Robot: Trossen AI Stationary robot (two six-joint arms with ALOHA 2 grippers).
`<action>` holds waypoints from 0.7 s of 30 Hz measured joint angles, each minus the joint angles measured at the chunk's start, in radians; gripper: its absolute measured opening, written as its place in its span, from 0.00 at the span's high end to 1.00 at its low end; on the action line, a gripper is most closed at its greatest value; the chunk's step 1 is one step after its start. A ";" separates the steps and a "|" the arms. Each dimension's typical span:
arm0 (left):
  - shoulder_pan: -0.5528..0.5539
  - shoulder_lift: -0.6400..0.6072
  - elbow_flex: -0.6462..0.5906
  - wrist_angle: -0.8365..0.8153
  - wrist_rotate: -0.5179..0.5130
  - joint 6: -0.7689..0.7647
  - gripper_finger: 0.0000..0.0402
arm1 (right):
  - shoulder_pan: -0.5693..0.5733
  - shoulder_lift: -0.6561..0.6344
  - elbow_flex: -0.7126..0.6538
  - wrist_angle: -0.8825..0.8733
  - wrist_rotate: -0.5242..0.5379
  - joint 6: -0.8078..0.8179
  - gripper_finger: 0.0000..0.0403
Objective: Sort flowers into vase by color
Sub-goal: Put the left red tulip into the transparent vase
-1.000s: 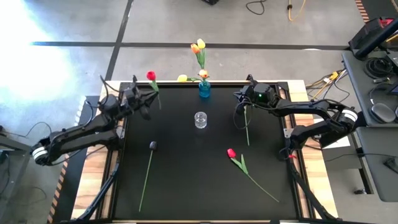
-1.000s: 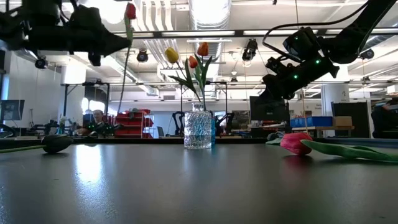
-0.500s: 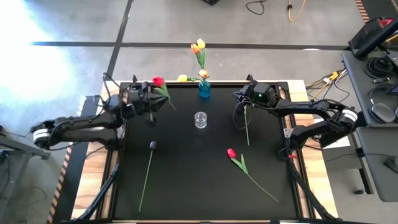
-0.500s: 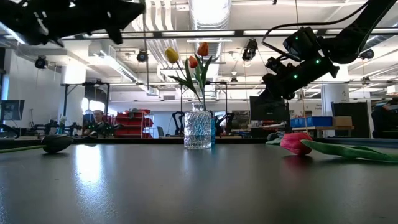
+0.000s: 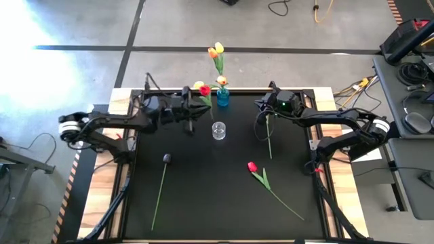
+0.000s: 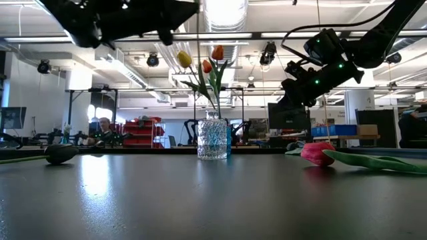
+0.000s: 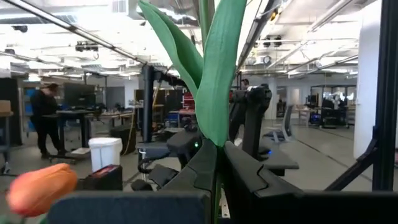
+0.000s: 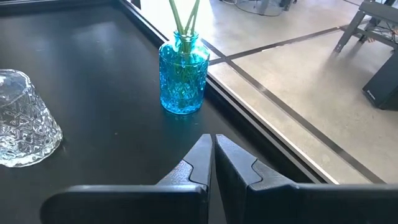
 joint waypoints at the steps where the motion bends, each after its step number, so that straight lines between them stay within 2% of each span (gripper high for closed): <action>1: -0.002 0.022 0.014 0.003 0.000 -0.003 1.00 | 0.000 0.000 0.000 0.000 0.000 0.000 0.97; 11: -0.014 0.185 0.078 0.048 0.001 -0.075 1.00 | 0.000 0.000 -0.003 0.000 0.000 -0.004 0.97; 21: -0.013 0.203 0.057 0.101 -0.002 -0.093 1.00 | 0.000 0.000 -0.003 0.000 0.000 -0.008 0.97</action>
